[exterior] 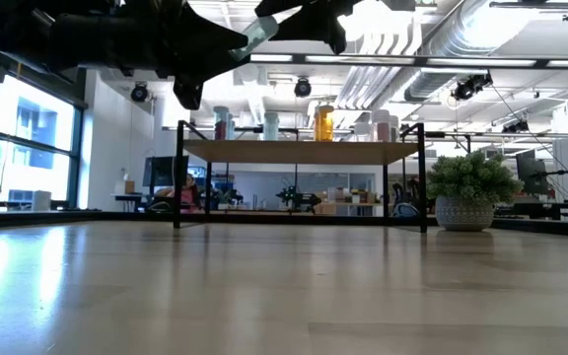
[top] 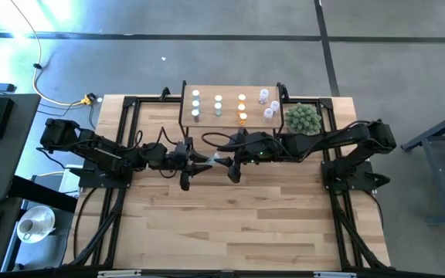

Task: Pick and place medicine bottles onto shelf by color
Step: Put the light blue pill bottle on the shelf aligned with the other light blue pill bottles

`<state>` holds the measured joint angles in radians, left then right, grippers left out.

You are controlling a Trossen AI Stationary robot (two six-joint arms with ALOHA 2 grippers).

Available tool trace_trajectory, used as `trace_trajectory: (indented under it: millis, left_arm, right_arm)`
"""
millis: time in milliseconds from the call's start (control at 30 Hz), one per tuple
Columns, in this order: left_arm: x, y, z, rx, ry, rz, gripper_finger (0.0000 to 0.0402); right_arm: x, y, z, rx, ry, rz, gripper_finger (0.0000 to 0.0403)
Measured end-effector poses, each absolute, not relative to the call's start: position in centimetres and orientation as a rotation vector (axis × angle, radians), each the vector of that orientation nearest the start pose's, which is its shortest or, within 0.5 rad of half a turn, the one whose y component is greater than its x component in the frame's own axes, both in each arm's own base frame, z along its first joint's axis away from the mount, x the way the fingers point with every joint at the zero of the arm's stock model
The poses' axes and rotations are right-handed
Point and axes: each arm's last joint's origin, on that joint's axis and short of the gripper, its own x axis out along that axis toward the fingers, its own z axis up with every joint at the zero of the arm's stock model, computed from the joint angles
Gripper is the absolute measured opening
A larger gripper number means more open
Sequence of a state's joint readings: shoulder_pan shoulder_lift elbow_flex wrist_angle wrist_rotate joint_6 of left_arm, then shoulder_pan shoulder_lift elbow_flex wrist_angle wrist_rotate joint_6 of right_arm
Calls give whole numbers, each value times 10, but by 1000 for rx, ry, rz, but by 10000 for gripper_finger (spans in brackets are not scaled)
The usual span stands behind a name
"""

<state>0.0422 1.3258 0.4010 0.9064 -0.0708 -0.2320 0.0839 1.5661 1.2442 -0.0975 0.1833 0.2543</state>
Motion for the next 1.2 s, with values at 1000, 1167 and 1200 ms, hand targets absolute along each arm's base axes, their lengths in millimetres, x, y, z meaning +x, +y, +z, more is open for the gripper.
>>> trace_trajectory:
  millis: [1000,1167,1200]
  left_arm:
    - [248,13,199,-225,-5,129,116]
    - [248,13,198,-198,4,135,157]
    - [248,13,198,-197,7,139,166]
  right_arm:
    - [357,26,307,215,414,-121,106]
    - [357,26,306,210,421,-120,106]
    - [357,26,306,207,420,-129,106]
